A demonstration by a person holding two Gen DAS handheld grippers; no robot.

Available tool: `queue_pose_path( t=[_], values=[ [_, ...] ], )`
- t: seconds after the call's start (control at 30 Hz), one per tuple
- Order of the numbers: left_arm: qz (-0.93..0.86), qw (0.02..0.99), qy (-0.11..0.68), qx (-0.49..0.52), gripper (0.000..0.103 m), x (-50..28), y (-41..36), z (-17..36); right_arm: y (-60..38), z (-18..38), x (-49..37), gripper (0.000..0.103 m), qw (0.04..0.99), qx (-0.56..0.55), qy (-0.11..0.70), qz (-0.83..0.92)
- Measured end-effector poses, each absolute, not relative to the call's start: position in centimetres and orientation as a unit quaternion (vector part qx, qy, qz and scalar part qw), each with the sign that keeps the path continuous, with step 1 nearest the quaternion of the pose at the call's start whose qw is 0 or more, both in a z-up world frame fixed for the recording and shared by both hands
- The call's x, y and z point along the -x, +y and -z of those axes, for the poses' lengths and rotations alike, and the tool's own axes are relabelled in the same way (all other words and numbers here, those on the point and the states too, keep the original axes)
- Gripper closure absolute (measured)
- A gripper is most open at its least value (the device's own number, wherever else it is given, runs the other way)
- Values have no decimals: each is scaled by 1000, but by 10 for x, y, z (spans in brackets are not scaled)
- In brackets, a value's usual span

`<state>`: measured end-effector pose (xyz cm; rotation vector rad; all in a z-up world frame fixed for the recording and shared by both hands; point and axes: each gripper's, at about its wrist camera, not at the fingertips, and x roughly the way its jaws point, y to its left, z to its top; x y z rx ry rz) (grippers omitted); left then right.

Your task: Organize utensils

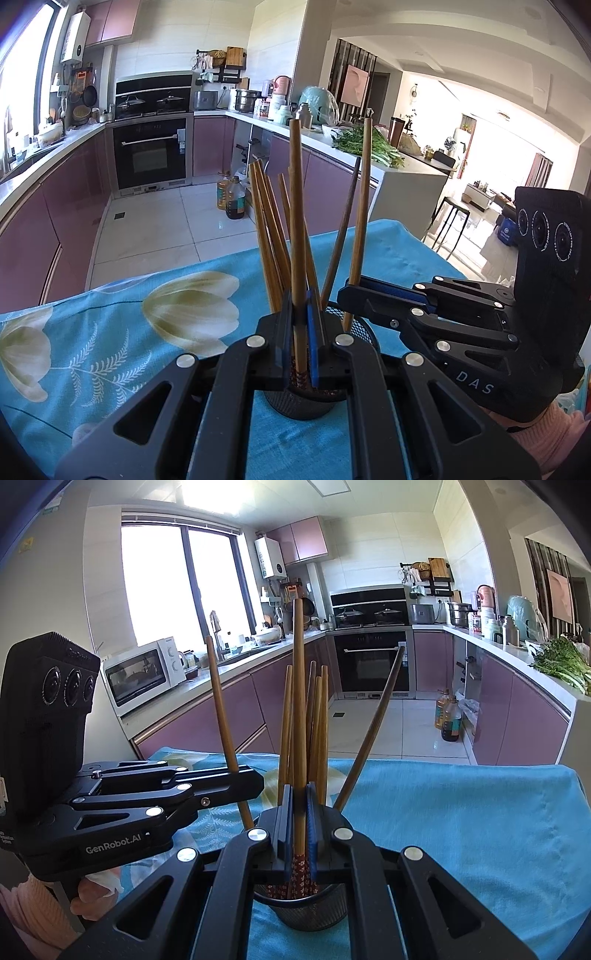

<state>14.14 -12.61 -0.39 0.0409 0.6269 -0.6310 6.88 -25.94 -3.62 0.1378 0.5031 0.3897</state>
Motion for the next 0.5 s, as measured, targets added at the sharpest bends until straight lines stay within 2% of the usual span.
queue_pose_path(
  t=[0.5],
  values=[
    [295,903,311,-18,95,-154,-130,9,-257,39,-69,97,946,-67,252,-191]
  ],
)
